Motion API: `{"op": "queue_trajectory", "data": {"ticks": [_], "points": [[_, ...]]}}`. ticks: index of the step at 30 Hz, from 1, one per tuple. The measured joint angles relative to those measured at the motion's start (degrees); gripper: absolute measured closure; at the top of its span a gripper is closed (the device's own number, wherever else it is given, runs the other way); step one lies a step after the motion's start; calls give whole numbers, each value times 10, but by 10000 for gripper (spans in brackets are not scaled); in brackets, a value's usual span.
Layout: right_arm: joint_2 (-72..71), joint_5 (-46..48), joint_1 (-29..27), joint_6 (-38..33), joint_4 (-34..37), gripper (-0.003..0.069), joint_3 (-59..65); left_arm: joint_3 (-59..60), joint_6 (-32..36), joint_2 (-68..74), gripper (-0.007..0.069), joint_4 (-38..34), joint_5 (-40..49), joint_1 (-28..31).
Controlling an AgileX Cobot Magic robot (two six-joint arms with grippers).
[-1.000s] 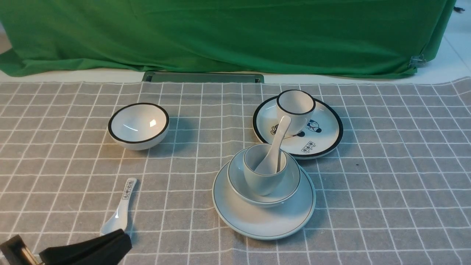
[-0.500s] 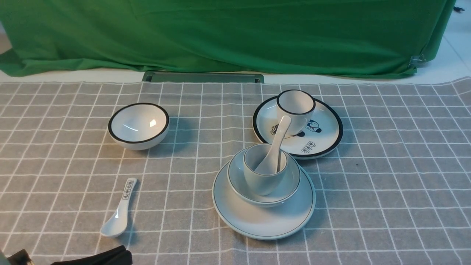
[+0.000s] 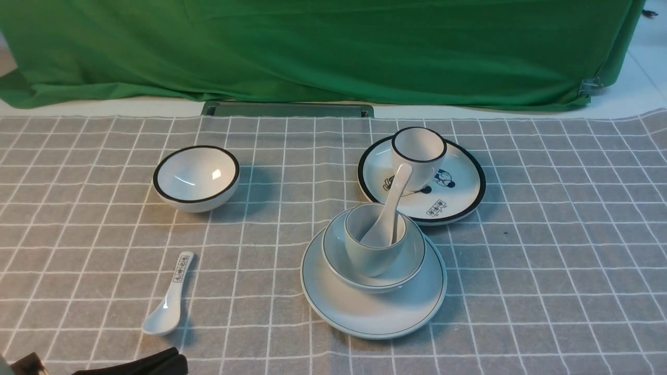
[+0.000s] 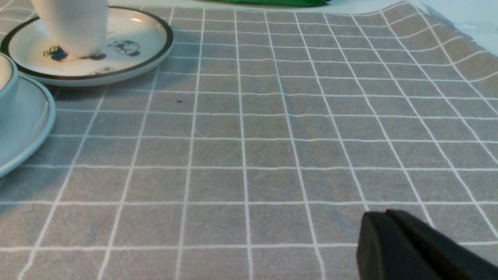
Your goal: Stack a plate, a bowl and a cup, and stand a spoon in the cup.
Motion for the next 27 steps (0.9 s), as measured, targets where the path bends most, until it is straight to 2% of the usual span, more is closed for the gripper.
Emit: {"op": "queue_trajectory", "data": {"ticks": [16,27], "points": [[0,0,0,9,3,640,0,0,0,0,612,0,0,0],[0,0,-1,9,3,611,0,0,2,0,612,0,0,0]]}}
